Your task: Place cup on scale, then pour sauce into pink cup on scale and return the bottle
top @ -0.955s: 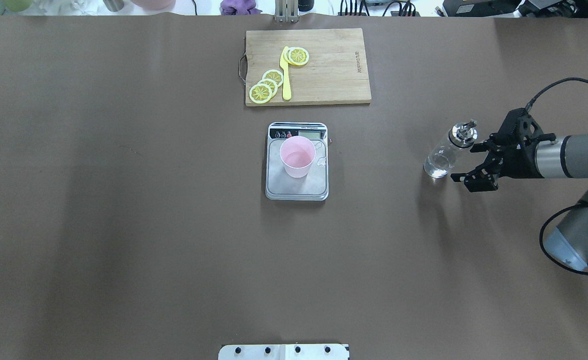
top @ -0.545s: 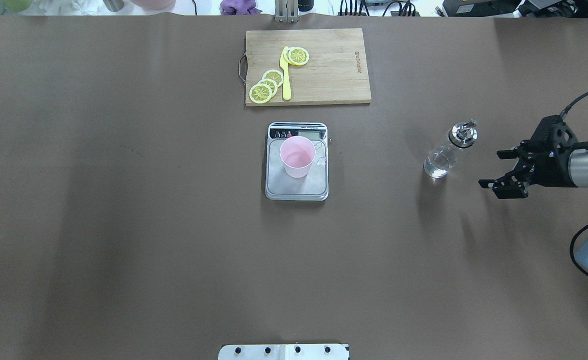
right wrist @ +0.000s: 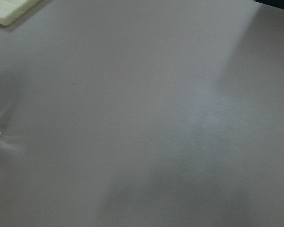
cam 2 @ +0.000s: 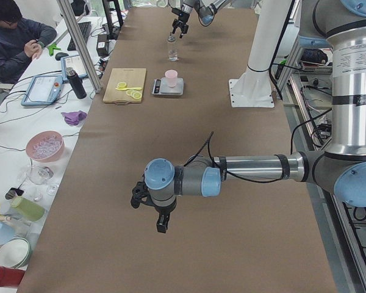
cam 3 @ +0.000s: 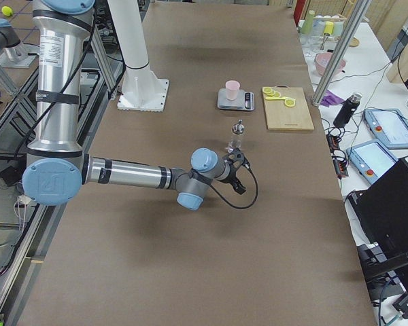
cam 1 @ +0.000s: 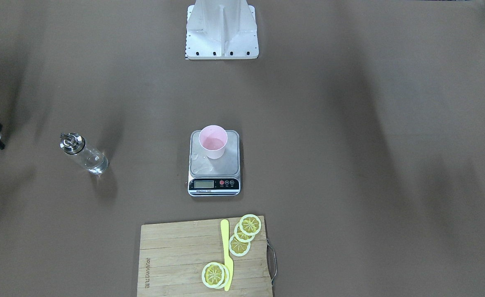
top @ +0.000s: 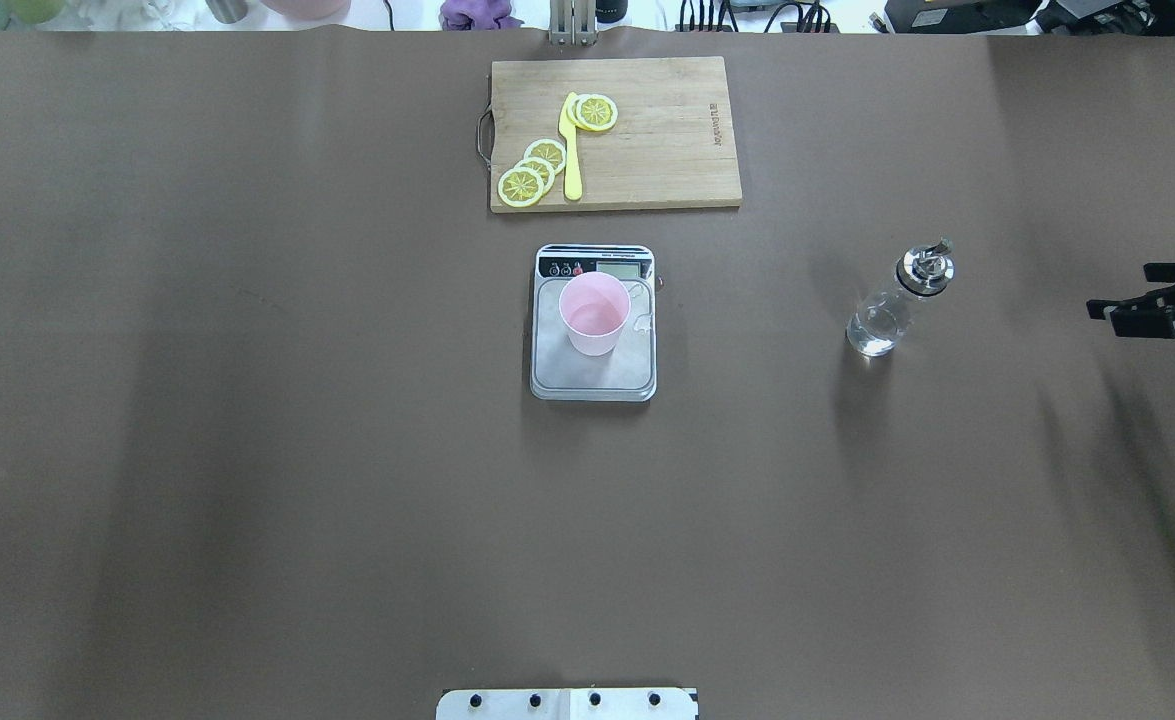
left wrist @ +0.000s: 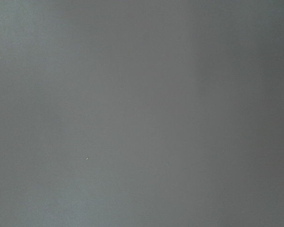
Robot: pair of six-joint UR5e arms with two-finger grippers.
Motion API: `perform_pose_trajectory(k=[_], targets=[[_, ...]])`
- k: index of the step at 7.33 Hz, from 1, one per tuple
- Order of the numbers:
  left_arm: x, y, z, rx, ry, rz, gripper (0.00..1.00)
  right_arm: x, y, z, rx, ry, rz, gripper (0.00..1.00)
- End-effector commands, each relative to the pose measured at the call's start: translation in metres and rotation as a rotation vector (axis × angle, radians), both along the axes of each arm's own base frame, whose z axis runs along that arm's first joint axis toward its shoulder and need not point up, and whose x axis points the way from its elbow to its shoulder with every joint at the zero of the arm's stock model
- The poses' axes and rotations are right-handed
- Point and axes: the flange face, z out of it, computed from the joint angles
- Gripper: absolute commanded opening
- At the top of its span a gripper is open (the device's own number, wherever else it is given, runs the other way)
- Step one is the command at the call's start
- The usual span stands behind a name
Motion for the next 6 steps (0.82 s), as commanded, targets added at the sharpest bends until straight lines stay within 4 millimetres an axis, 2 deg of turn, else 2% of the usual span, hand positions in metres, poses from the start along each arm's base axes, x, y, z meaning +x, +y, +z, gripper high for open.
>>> perform_pose_trajectory(k=[1,2,4,6], targets=[[0.000,0.004,0.004,-0.008,0.000,0.000,0.99,0.064,-0.001,0.064,-0.128,0.043,0.138,0.99],[0.000,0.005,0.005,-0.009,0.000,0.000,0.99,0.093,0.004,0.090,-0.210,0.037,0.215,1.00],[0.000,0.004,0.004,-0.008,0.000,0.000,0.99,0.117,0.003,0.108,-0.312,0.038,0.296,1.00],[0.001,0.004,0.004,-0.006,0.000,0.002,0.99,0.129,-0.012,0.098,-0.373,0.006,0.293,1.00]])
